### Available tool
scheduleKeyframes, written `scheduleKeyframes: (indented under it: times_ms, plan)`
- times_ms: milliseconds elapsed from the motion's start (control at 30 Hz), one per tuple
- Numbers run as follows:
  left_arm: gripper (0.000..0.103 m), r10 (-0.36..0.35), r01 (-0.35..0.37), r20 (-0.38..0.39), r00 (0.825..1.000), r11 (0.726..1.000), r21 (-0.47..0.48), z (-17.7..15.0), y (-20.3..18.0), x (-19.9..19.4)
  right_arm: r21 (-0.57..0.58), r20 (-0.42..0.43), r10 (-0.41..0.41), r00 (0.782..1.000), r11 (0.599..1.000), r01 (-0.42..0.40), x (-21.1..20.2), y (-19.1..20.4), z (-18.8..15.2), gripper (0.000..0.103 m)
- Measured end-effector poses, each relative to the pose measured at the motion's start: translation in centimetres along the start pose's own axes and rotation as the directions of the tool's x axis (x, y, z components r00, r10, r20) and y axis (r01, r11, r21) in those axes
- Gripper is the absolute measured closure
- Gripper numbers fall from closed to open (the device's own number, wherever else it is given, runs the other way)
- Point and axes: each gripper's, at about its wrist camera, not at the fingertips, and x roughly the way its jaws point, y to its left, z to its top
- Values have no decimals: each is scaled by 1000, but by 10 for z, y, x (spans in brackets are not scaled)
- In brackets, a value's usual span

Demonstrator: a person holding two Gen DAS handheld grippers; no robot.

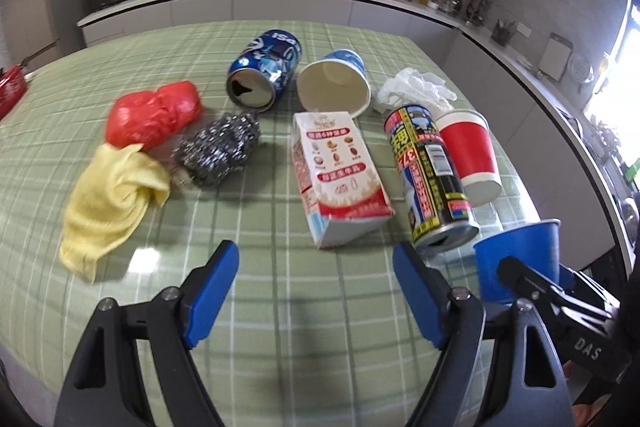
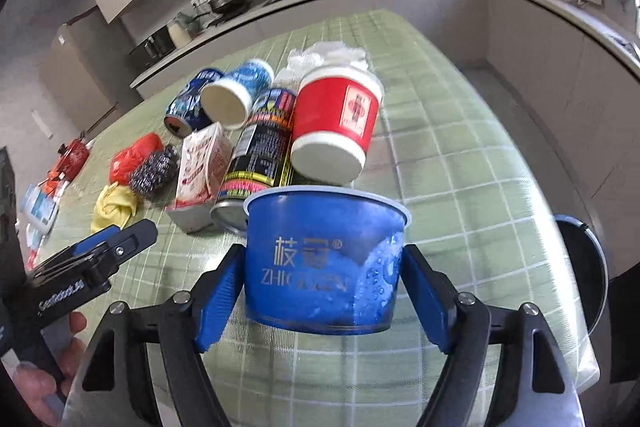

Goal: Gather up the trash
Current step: 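Grasp the blue bowl with the right tool while the left tool grasps the milk carton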

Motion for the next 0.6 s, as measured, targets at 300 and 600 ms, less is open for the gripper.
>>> scheduleKeyframes:
  times_ms: [300, 600]
  plan:
    - [22, -20, 20, -15, 1000, 1000, 15, 27, -4, 26, 43, 130, -81, 988, 996, 76, -22, -13, 31, 24]
    - [24, 23, -23, -33, 999, 1000, -8, 52, -14, 67, 26, 181, -79, 980, 997, 76, -10, -33, 74, 24]
